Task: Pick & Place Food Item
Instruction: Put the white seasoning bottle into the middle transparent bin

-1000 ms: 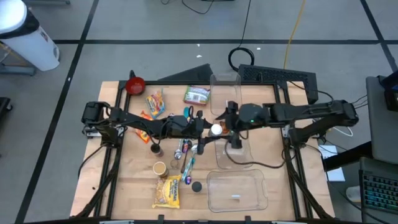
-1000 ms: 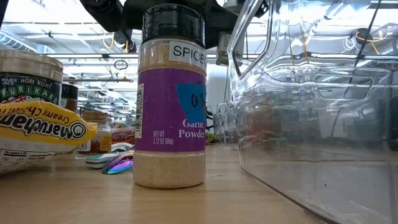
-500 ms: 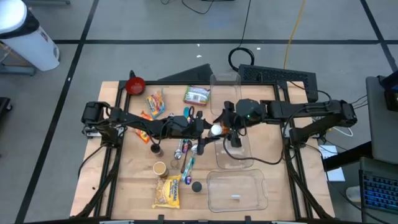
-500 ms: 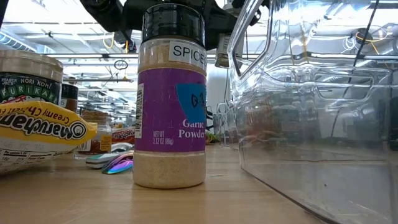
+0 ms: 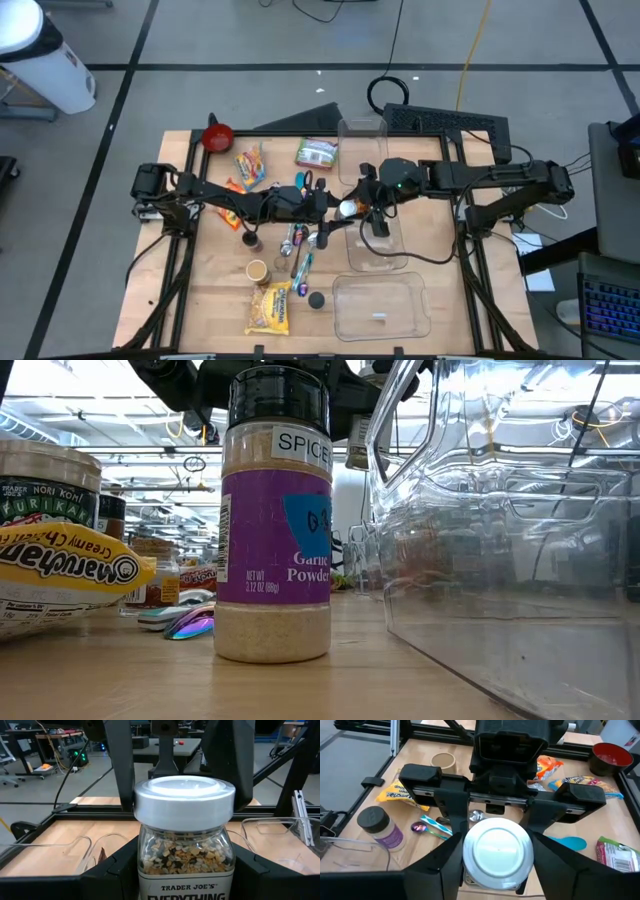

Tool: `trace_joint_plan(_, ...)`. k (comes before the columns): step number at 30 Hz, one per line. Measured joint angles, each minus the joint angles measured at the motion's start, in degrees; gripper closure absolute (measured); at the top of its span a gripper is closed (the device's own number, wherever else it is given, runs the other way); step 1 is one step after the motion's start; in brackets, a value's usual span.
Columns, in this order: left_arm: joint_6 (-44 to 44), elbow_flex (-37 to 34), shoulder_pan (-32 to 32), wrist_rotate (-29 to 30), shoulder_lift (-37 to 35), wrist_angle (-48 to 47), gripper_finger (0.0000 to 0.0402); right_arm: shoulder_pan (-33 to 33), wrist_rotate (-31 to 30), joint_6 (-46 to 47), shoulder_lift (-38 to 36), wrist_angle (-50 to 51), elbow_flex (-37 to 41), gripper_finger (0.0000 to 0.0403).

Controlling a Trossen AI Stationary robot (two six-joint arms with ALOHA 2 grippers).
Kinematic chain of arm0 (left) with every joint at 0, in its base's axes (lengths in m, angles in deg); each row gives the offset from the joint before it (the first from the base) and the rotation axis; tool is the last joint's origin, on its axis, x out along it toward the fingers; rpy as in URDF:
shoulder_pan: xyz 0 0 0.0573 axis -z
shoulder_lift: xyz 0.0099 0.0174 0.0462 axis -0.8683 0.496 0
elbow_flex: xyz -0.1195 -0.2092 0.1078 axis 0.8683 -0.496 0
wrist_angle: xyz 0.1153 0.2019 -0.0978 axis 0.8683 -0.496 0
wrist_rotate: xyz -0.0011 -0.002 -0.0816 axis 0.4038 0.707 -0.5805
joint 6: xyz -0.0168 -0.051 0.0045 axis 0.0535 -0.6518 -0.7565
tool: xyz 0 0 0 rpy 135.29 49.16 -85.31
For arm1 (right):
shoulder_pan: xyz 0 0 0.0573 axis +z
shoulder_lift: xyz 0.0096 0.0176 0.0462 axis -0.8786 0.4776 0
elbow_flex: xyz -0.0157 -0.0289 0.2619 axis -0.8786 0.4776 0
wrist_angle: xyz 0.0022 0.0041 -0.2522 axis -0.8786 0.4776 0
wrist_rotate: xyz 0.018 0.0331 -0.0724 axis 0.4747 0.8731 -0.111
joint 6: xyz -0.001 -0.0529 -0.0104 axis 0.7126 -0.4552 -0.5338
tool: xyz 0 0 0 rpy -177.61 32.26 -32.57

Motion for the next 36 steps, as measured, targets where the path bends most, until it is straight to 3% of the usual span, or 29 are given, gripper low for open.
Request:
trace_joint_plan(2, 0.3, 0.0, 0.1, 0.0, 0.0, 0.0, 0.0195, 0.1, -1.5, 0.2, 0.0, 0.3, 0.0, 0.0178)
trace_joint_plan(6, 0.5, 0.0, 0.1, 0.0, 0.0, 0.2, 0.0195, 0.2, -4.0, 1.3, 0.0, -0.7, 2.0, 0.0054)
trace_joint_plan(9, 0.6, 0.0, 0.1, -0.1, 0.0, -0.1, 0.0195, 0.2, -4.2, 1.9, 0.0, -2.7, 3.8, 0.0016)
trace_joint_plan(13, 0.5, 0.1, 0.1, -0.1, 0.0, 0.4, 0.0195, 0.2, -4.1, 0.7, -0.2, -3.8, 3.8, 0.0051)
trace_joint_plan(23, 0.5, 0.1, 0.0, 0.3, -0.1, 0.3, 0.0195, 0.2, -3.0, 0.4, -0.2, -6.2, 3.8, 0.0202)
trace_joint_plan(30, 0.4, 0.1, 0.0, 0.5, -0.1, 0.1, 0.0189, 0.2, -3.4, 0.3, -0.5, -5.1, 3.8, 0.0203)
trace_joint_plan(36, -2.2, 0.1, 0.4, 0.4, -1.5, 0.1, 0.0079, 0.1, -4.2, 0.4, -4.1, -2.6, 3.9, 0.0203)
